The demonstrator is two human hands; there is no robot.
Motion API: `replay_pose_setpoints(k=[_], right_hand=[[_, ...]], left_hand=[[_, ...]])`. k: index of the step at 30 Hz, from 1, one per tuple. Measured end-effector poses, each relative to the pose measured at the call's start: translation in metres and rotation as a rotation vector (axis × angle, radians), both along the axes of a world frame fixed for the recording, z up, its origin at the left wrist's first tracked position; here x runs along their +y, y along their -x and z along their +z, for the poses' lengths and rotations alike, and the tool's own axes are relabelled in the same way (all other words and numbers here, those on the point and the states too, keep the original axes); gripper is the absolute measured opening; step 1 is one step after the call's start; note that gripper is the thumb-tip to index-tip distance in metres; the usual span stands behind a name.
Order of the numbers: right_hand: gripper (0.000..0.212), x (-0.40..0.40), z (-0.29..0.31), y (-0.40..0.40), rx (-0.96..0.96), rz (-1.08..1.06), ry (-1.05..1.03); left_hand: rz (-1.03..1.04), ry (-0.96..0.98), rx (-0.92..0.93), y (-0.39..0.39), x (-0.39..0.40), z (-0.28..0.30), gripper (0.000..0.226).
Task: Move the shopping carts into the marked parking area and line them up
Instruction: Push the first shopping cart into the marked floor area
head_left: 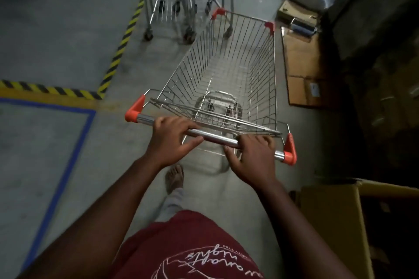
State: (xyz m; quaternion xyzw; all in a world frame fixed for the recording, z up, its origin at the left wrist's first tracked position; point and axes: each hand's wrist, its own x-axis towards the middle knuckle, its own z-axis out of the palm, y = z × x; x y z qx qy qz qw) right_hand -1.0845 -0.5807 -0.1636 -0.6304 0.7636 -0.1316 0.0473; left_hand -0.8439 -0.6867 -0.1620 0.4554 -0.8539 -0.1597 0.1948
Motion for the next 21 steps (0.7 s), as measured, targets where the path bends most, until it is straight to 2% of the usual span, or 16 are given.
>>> replay_pose_setpoints(k=[5, 13, 21], right_hand=[[0.032, 0.060, 0.007, -0.018, -0.009, 0.128, 0.005], [0.036, 0.120, 0.010, -0.084, -0.015, 0.341, -0.005], [0.046, 0.171, 0.017, -0.175, -0.009, 0.595, -0.013]], left_hand=[[0.102, -0.026, -0.005, -0.030, 0.090, 0.004, 0.045], [0.325, -0.013, 0.011, -0.105, 0.198, 0.002, 0.038], [0.553, 0.019, 0.024, -0.198, 0.310, -0.005, 0.044]])
